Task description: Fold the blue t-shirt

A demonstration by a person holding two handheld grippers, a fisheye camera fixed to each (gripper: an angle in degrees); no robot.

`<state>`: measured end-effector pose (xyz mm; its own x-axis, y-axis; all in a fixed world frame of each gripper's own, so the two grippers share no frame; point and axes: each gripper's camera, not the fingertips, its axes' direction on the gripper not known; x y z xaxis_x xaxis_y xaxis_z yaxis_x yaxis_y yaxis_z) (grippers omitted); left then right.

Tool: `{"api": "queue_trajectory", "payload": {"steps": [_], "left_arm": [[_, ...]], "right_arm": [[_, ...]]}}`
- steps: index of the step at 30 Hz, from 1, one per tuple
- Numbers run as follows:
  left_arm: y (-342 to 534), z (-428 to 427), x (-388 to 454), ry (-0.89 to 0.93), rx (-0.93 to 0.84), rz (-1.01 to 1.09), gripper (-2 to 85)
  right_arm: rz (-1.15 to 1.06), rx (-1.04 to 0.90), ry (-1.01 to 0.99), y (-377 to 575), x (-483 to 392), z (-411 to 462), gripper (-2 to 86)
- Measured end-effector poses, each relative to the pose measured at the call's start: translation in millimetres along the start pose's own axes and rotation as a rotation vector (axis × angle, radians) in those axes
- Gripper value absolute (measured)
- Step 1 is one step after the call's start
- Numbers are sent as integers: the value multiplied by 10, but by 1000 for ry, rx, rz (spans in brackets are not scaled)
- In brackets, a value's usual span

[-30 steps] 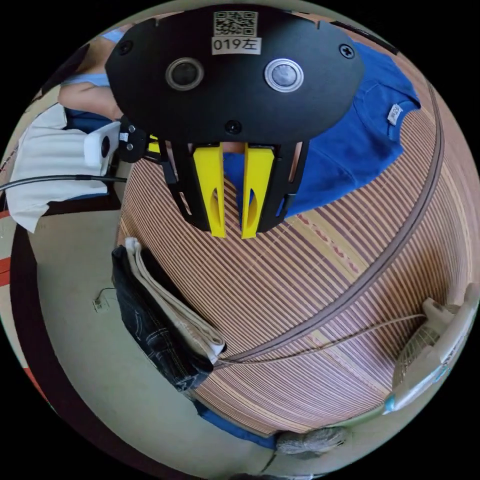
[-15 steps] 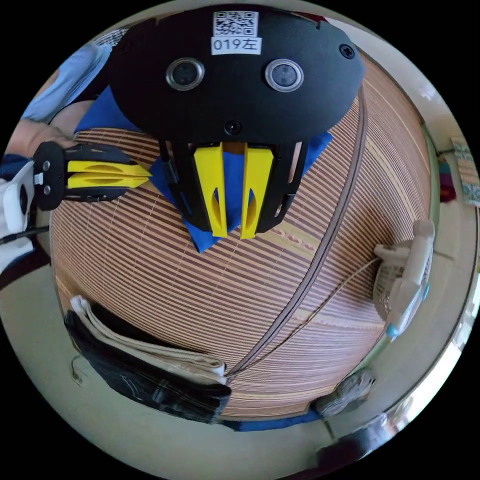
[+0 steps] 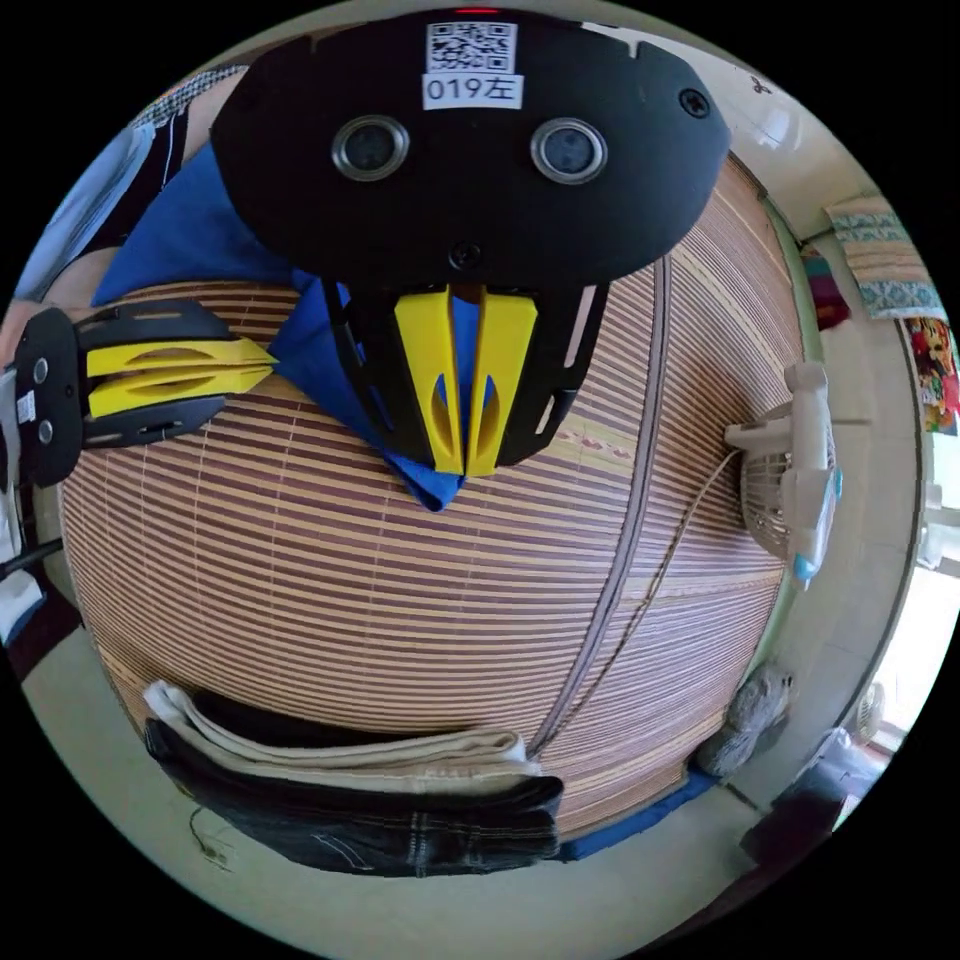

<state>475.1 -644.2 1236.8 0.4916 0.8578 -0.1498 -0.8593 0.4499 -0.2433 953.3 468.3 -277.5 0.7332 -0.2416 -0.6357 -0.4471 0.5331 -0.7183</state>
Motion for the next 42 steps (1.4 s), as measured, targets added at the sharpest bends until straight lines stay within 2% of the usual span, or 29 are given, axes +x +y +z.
{"api": "queue_trajectory", "payload": {"steps": [6,13,15,18,21,23,27,30,32,34,37,40,42], "left_arm": [[296,-59,113,16,24,-103,6],[708,-599,259,14,213,-233,9],[907,-833,246,0,292,-322,9],[1443,-1175,360,157,447,-389,9],[2055,-1316,743,181,454,-419,11],[2458,-1336,1179,209,401,-377,12],[2859,-1528,2099,36,401,-265,12],[2868,-1639,2949,-143,402,-86,12],[2736,-1554,3508,-311,337,66,13],[2657,-1449,3801,-405,293,151,13],[2590,-1322,4061,-459,246,220,12],[2598,-1367,4176,-411,245,189,11],[2628,-1399,4270,-397,242,170,10]], "right_arm": [[-2,7,22,28,-218,-2,4],[-76,63,131,91,-557,-246,71],[-167,130,231,146,-781,-400,62],[-469,264,344,406,-1343,-580,46],[-738,332,584,794,-1849,-382,45],[-900,261,746,1031,-2044,-6,43],[-818,244,774,966,-1905,18,46],[-531,307,606,662,-1442,-484,51],[-327,320,376,475,-901,-812,71],[-263,294,308,370,-614,-857,102],[-310,206,282,78,-426,-687,116],[-429,79,285,-463,-411,-410,107],[-435,59,270,-838,-328,-300,92]]}}
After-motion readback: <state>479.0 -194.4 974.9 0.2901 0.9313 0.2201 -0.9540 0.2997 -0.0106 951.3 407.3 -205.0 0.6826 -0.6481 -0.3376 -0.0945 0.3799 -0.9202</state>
